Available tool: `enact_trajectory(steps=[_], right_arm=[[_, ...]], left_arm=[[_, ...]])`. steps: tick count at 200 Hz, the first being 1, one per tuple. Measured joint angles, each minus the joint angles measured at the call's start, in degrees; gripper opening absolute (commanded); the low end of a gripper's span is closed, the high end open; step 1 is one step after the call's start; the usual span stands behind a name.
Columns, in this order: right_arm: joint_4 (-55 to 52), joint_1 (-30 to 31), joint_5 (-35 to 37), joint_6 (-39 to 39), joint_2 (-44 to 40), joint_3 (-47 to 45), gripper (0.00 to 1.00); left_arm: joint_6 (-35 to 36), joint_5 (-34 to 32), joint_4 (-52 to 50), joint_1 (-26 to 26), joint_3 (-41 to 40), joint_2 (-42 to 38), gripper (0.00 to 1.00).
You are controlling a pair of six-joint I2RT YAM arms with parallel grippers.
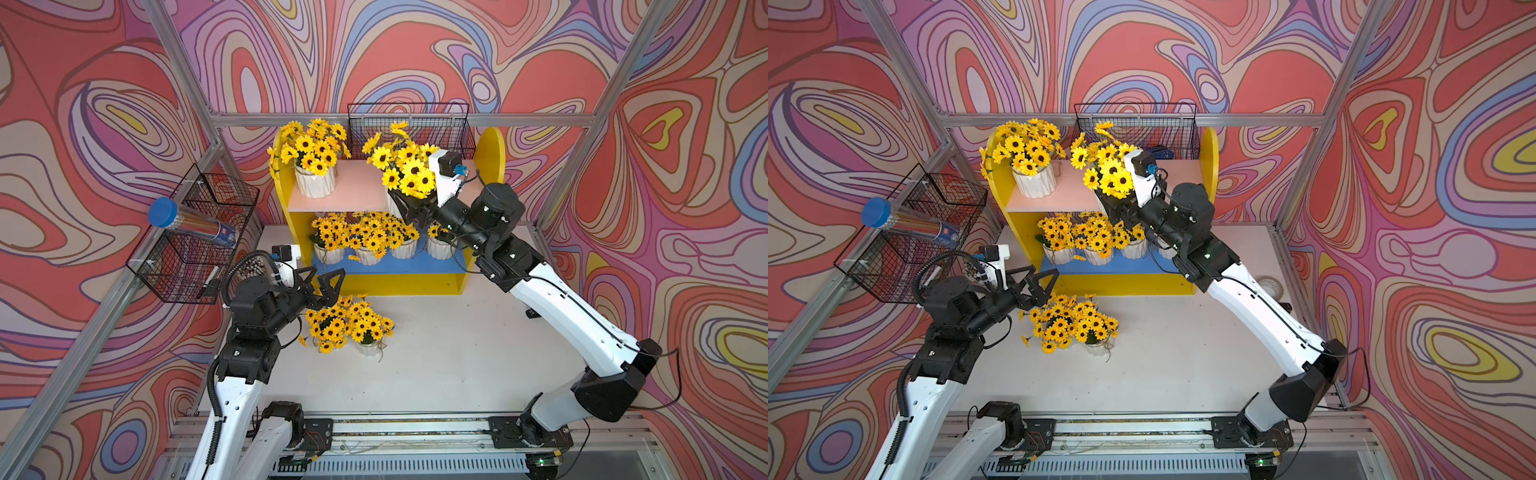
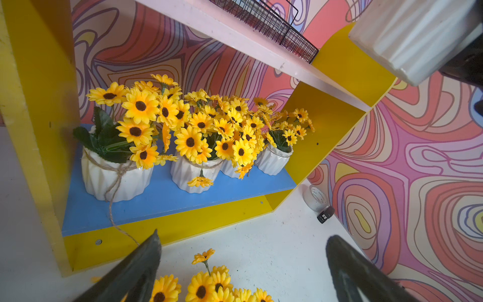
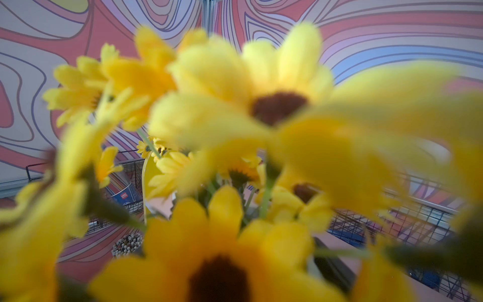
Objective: Take the sunflower pots off the shelves
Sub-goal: Place the sunflower pot at the center of the board.
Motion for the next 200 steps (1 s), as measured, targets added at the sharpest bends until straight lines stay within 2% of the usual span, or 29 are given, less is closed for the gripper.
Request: enact_trajectory(steps=[82, 144, 171, 200], right_arm=[[-2.21, 3.67, 5.75, 1.51, -18.53, -23.32, 0.00], [-5.01, 5.44, 10.16, 3.96, -28.39, -34.56, 0.00], [-4.59, 5.44, 12.39, 5.44, -31.63, -40.52, 0.00], [-3.37, 5.44, 13.57, 8.79, -33.11, -48.22, 0.00]], left_arm=[[0.00, 0.02, 0.02, 0.00, -0.42, 0.48, 1.00], [-1.42, 1.38, 0.90, -0.22, -0.92, 1.22, 1.00], [-2.14, 2.34, 1.64, -3.72, -0.96, 4.24, 0.99], [-1.90, 2.80, 0.63, -10.99, -0.92, 9.22, 0.98]])
